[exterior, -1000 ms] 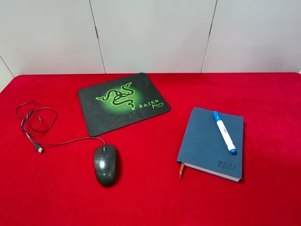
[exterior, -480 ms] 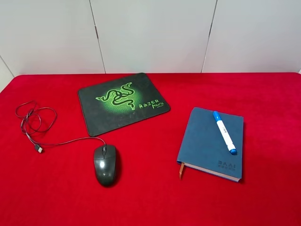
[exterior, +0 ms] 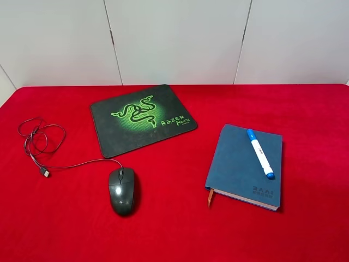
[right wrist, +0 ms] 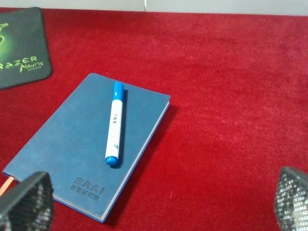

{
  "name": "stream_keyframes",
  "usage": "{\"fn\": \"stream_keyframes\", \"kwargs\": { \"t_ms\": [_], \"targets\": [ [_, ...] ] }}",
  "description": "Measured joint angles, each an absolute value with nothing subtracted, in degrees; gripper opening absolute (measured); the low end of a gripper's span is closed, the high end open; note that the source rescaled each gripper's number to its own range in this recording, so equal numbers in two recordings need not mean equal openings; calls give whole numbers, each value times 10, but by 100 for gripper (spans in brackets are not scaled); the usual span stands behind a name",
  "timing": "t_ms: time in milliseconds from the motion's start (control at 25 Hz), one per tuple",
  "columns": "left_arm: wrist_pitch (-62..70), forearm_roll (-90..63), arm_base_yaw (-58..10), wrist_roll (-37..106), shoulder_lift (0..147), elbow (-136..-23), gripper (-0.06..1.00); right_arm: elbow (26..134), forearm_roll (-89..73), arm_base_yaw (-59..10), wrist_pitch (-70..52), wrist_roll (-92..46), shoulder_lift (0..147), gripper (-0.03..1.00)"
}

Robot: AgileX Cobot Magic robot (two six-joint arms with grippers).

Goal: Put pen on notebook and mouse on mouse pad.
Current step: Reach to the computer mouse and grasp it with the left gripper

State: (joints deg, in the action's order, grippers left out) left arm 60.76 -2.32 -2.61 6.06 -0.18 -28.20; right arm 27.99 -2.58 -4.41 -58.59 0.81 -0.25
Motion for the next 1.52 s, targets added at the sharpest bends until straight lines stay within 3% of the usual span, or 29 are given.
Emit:
{"fn": "stream_keyframes", "kwargs": {
  "t_ms": [1520],
  "targets": [
    [608,-23,-26,61,-2,-282,100,280,-26,-44,-585,8,-3,100]
  ]
}}
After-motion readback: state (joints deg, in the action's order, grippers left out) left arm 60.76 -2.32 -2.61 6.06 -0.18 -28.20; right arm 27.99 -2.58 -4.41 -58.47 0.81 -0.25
